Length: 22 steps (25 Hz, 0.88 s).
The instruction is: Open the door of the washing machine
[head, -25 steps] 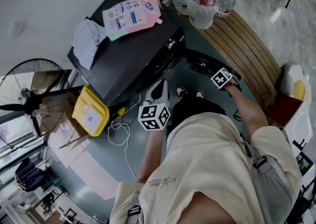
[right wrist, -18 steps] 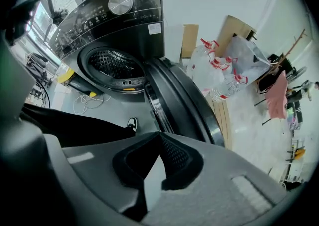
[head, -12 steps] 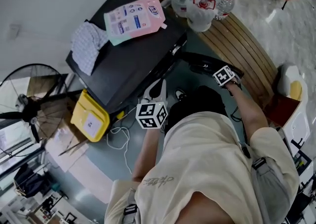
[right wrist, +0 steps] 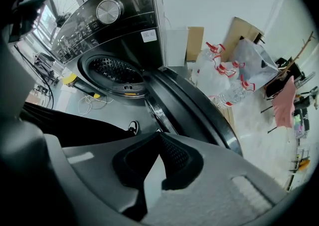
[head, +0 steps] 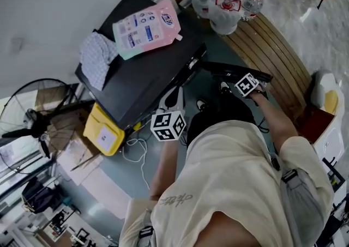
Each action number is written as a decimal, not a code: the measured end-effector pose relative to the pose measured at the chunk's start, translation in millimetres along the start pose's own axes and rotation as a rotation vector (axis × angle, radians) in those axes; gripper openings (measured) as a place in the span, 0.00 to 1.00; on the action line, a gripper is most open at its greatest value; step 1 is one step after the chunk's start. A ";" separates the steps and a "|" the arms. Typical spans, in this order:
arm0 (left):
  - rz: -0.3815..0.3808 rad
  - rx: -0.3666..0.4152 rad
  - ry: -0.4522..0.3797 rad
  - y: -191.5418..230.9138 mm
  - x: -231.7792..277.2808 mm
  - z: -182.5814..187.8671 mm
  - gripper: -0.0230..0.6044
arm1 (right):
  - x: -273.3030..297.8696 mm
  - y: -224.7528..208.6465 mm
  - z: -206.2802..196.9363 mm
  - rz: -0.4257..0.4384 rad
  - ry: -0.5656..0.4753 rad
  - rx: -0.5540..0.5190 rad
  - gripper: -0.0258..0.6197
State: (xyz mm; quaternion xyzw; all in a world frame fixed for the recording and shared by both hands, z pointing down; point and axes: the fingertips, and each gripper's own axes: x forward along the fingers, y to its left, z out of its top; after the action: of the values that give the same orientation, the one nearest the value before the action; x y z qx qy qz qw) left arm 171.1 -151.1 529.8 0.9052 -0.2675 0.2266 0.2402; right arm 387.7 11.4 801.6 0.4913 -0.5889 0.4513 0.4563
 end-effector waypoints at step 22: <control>0.184 -0.098 -0.062 -22.5 32.6 19.1 0.06 | -2.7 -63.2 56.7 0.068 -0.057 -0.182 0.04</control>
State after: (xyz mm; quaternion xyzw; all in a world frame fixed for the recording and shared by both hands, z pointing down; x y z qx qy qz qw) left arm 214.5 -157.3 525.4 0.8704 -0.3676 0.2065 0.2541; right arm 445.2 -50.6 794.2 0.4401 -0.6565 0.3970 0.4666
